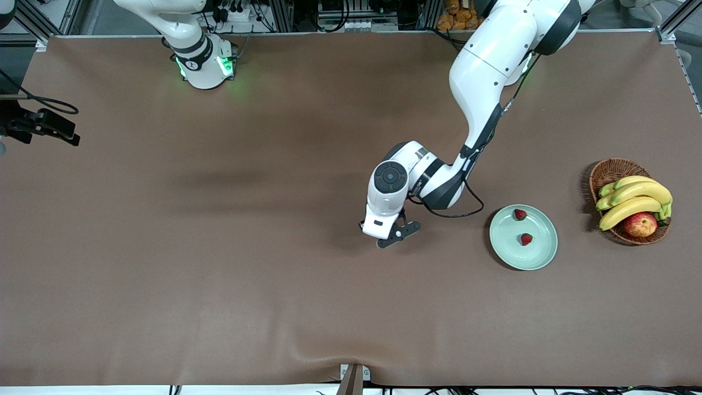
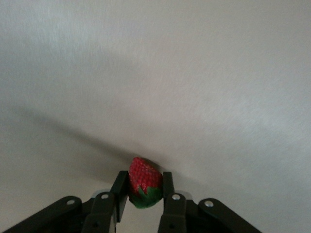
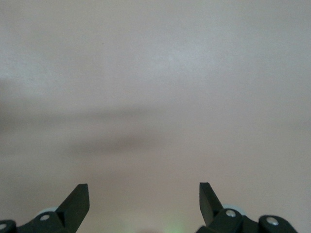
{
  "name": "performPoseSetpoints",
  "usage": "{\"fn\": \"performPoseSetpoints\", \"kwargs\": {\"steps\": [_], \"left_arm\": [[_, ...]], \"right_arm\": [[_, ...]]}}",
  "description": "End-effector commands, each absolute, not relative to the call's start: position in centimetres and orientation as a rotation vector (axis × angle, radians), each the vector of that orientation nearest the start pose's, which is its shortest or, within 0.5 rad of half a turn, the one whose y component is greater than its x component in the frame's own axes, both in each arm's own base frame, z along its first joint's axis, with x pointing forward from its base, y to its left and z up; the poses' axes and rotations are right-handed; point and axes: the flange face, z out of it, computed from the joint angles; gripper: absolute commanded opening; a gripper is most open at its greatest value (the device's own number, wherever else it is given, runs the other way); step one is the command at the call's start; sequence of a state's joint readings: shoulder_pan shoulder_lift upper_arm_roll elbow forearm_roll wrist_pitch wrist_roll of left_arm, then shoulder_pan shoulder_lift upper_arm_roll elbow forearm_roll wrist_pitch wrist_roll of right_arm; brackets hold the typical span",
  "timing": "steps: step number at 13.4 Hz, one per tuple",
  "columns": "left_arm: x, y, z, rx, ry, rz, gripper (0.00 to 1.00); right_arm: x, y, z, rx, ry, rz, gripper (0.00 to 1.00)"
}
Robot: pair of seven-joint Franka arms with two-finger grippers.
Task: Collect all strawberries into plate
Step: 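Grasp the third strawberry with the left gripper while the right arm withdraws, then lower the third strawberry onto the plate and open the left gripper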
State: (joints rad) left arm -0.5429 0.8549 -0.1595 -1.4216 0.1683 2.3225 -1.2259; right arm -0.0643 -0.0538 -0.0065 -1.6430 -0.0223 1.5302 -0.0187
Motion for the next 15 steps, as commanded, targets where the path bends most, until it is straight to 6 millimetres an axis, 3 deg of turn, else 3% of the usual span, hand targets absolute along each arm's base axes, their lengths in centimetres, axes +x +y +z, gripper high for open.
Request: {"fn": "performPoseSetpoints", "kwargs": {"steps": [1,3,5,8,11,13,15], "left_arm": [[60.4,-42.5,24.6,-3.099,-0.837,-0.138,0.0],[61.4,-40.0,29.0,-3.063,-0.847,-0.133,0.0],[62.9,-35.8,33.5,-3.045,-0.818,-0.127,0.0],[64.4,-29.0,37.4,-3.03,-0.682,-0.061,0.0],[65.0,-20.4,37.3,-3.035,-0.483,0.021,0.0],[65.4,-15.8,35.6,-3.034,-0.391,0.085,0.0],[65.4,-12.3,33.1,-3.035,-0.341,0.134,0.0]], "right_arm": [[52.5,-3.8,62.3,-3.134,0.063,0.065,1.0],[52.8,-3.9,62.4,-3.134,-0.005,0.033,1.0],[52.8,-4.0,62.4,-3.134,-0.007,0.028,1.0],[52.9,-4.1,62.9,-3.137,-0.003,0.014,1.0],[53.2,-4.6,62.8,-3.135,0.017,0.014,1.0],[53.2,-4.2,62.9,-3.136,0.005,0.007,1.0],[53.1,-5.4,63.1,-3.135,0.041,0.002,1.0]]}}
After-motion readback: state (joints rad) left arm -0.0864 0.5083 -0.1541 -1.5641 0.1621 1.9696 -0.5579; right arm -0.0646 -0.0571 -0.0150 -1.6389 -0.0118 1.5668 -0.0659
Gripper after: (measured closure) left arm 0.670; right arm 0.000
